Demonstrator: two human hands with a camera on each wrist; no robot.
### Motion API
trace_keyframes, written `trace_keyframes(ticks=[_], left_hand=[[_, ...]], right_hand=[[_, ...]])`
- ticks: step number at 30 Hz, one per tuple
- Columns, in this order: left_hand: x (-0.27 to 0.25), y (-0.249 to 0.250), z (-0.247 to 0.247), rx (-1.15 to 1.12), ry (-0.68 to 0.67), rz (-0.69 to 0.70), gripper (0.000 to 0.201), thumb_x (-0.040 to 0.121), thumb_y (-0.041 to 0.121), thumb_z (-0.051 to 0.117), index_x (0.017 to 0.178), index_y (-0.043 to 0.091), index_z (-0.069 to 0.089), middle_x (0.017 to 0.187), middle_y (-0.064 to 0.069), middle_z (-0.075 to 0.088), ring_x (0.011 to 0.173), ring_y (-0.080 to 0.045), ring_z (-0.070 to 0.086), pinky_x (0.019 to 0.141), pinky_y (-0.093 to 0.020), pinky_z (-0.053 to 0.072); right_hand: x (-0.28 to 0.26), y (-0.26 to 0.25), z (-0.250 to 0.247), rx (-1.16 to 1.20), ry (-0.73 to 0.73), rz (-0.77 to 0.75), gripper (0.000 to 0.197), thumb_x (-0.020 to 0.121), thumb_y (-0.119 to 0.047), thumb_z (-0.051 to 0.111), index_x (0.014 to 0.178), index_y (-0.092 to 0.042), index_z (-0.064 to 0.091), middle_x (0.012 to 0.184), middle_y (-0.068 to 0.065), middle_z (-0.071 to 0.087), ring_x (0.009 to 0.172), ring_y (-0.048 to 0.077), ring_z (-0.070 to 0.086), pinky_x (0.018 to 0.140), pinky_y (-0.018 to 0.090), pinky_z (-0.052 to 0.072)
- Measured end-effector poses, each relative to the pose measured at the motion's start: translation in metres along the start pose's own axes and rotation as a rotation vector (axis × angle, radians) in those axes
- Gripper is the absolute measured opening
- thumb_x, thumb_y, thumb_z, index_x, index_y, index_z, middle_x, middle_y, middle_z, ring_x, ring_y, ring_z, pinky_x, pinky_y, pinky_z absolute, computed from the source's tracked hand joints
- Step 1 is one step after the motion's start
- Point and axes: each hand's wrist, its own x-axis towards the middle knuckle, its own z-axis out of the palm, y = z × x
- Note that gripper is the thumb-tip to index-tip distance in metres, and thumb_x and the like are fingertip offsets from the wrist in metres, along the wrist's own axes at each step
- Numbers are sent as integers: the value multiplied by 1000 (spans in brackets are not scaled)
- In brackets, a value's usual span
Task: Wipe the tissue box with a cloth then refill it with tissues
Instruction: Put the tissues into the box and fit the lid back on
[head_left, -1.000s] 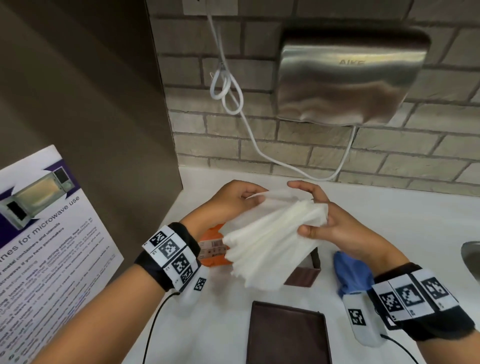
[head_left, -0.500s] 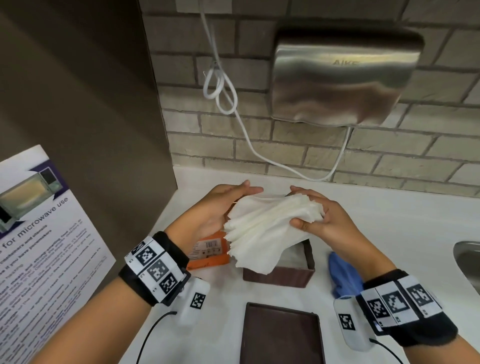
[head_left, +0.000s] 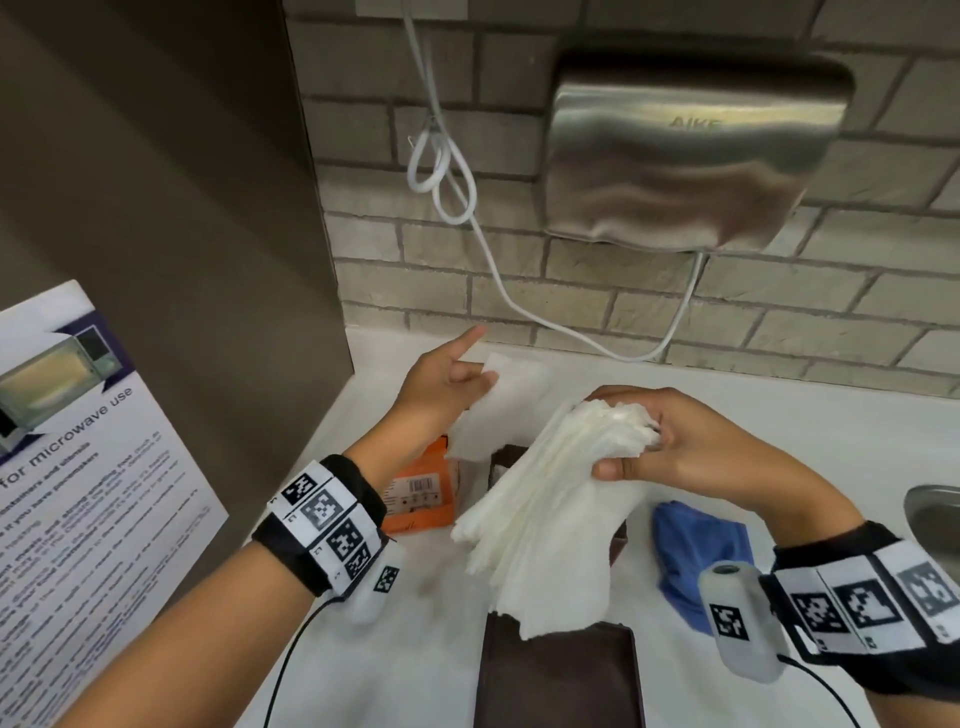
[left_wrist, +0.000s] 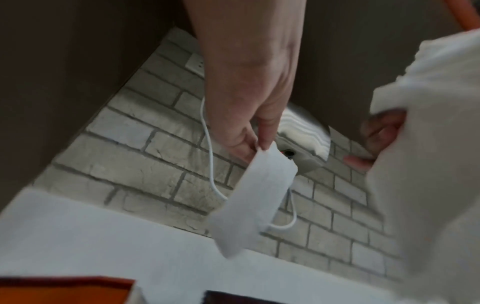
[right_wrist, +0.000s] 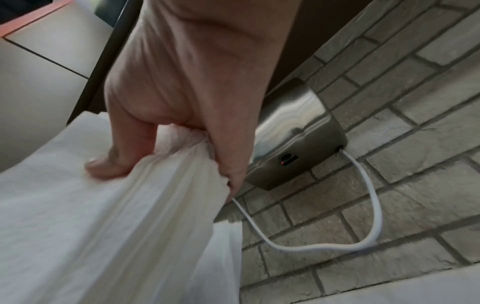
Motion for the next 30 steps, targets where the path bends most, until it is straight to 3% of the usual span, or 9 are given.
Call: trace_keyframes(ticks=[2,6,10,13,16,20,23,26,30], left_hand=[[-5,3,3,-36,-97,10,61,92,20,64,146,32,39,115,-6,72,115,-12,61,87,-20,49],[-12,10,8,-56,-251,16,56,95,12,58,146,28,39,104,2,75,102,-13,69,97,-31,51],[-14,13,5,39,-307,23,51,99,13,51,145,32,40,82,11,75,86,-3,69,97,-31,49],[-13,13,3,23,-342,-15,42,100,36,46,142,39,43,112,4,71,105,-7,65,105,-36,45],[-16,14,4,-40,-424,-52,63,86,66,50,143,41,40,132,4,62,123,-14,57,109,-42,42],[-19,12,8,-80,-422,4,78,81,63,61,148,39,30,133,-6,60,121,-17,58,107,-38,43],[-17,7,2,-376,-403,-139,77,78,67,45,146,32,36,135,2,60,117,-21,62,101,-40,47],[-17,-7,-1,-683,-370,-292,71,87,67,35,141,22,47,138,-8,58,127,-28,55,106,-45,41],[-21,-24,14,-736,-321,-337,71,84,65,44,139,21,50,139,-10,56,128,-30,53,104,-52,43]], right_hand=[[11,0,2,-52,13,25,22,77,-15,78,97,-16,68,94,3,72,89,17,69,81,33,52],[33,5,9,-58,78,89,24,79,-17,77,100,-22,67,97,-4,72,87,5,67,78,20,51],[39,8,15,-65,87,99,21,81,-19,75,96,-29,66,95,-11,70,85,0,66,78,20,50],[40,9,20,-124,105,86,28,81,-22,76,94,-39,58,102,-17,59,94,2,59,85,21,44],[42,13,23,-178,112,90,36,82,-26,73,112,-32,53,118,-7,52,108,9,53,88,16,41],[34,24,21,117,141,175,36,83,-27,72,118,-27,61,113,-7,70,103,10,66,90,27,52],[28,38,19,430,246,230,43,79,-31,70,120,-20,62,112,0,73,104,18,69,90,33,53],[24,58,23,724,389,289,44,85,-30,65,125,-14,59,116,6,72,108,24,68,92,38,52],[20,76,34,821,505,361,40,92,-30,61,127,-11,59,115,9,72,106,27,68,97,45,51]])
